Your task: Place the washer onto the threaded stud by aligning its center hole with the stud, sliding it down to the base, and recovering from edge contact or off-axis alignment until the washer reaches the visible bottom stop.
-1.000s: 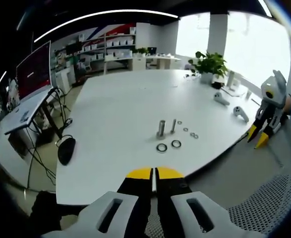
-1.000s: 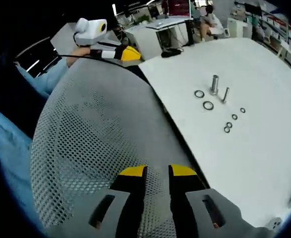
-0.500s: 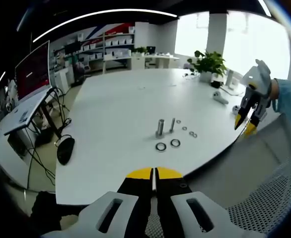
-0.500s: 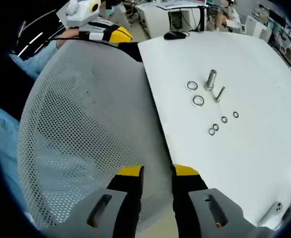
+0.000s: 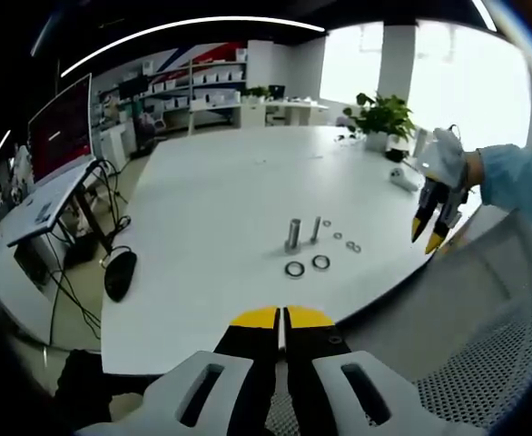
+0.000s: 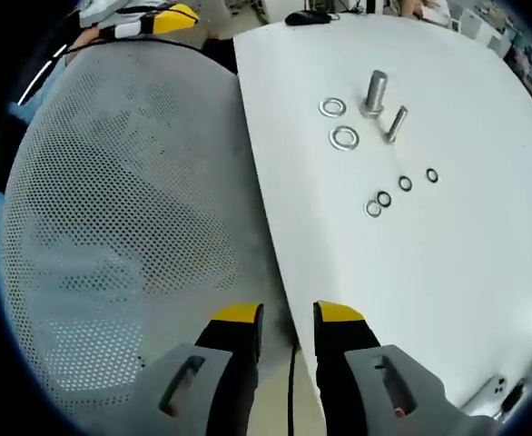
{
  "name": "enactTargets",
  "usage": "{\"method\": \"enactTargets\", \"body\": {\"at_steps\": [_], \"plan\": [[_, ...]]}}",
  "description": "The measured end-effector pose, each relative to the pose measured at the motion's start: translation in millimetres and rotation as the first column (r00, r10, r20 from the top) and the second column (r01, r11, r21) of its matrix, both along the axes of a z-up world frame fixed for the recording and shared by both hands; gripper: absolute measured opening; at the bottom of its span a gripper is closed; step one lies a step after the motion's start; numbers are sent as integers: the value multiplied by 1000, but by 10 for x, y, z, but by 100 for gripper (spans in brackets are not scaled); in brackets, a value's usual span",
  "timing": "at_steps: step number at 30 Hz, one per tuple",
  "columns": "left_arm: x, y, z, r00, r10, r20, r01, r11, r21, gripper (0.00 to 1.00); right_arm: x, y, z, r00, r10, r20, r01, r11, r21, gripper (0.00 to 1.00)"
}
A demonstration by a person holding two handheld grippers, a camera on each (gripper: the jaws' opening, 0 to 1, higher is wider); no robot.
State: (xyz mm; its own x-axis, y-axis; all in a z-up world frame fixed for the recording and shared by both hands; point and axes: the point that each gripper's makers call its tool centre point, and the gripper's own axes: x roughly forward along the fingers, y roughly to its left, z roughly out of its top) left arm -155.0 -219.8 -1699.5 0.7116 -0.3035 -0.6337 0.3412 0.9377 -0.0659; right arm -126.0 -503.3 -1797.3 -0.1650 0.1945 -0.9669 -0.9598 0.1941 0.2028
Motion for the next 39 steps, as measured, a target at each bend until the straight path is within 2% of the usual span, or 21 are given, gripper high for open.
{"method": "enactTargets", "body": {"at_steps": [9,12,15,18,23,29,34,39], "plan": [[9,2,5,1000,-1,4,1,1000,-1,0,68,3,-156,999,28,-32,-30,998,-61,25],[5,3,1,1000,1,2,-1,1000,-1,0,41,4,-181,998,36,-57,-40,996,-81,26],[4,3,-4,1000,0,-1,0,1000,1,0,42,4,-186,998,43,-56,-48,995,-89,26],[18,7,25,1000,6,16,-6,1000,-3,0,110,-3,-190,999,46,-16,-47,995,-90,26],[35,22,40,999,18,28,-18,1000,-10,0,316,-9,-243,994,30,106,-24,998,-57,26],[36,25,44,999,23,30,-23,1000,-10,0,521,106,-290,985,10,174,-9,1000,-9,25],[31,33,32,999,28,23,-28,1000,-9,0,640,335,-300,982,-37,186,27,998,58,24],[23,36,19,999,29,14,-28,1000,-6,0,696,526,-358,981,-11,193,-2,998,70,24]]}}
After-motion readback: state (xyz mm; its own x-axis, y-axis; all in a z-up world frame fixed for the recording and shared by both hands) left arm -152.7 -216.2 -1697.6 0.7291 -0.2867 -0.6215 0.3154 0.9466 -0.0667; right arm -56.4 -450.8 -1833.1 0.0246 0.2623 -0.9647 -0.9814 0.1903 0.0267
